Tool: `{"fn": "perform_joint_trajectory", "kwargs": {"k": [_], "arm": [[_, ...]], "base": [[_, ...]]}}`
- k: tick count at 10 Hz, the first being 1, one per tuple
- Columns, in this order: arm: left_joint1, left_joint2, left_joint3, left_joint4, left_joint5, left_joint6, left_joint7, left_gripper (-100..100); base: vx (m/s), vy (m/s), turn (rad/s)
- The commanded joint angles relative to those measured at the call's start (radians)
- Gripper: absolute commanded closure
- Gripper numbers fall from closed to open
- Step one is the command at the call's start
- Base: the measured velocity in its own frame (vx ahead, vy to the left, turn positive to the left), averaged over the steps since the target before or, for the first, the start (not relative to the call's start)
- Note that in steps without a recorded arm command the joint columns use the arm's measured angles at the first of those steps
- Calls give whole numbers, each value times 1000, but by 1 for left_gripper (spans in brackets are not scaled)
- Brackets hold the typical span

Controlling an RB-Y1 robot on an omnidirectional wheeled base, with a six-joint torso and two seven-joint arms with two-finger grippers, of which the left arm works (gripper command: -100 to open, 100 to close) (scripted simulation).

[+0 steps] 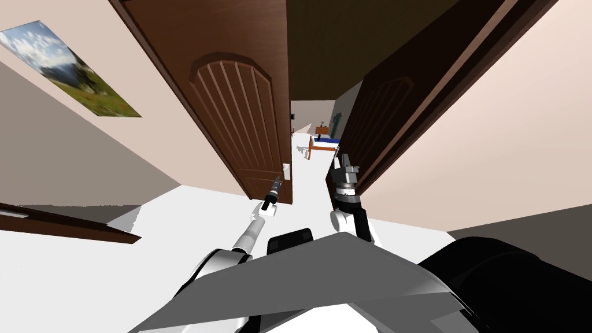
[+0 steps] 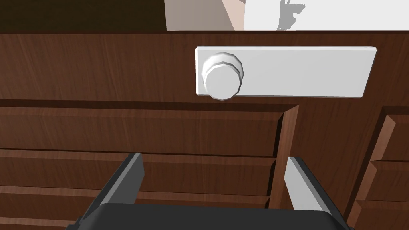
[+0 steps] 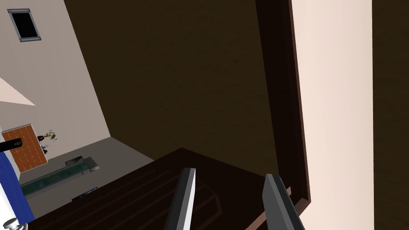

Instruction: Push the door open

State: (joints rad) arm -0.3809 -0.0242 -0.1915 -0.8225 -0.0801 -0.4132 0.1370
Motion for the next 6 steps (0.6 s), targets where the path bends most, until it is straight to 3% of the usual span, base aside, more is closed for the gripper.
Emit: {"fn": "perform_joint_trajectory", "kwargs": {"k": [1,2,3,6], "arm": [[-18,-11,-2,32,1,-2,-2,-100],[-8,-4,-3,15,0,0,1,-100],[-10,24,0,19,1,-1,1,-100],[-12,46,5,22,3,-1,-1,-100]], "base": [[64,58,-35],[31,27,-10],[83,-32,-25],[169,-64,-18]]}}
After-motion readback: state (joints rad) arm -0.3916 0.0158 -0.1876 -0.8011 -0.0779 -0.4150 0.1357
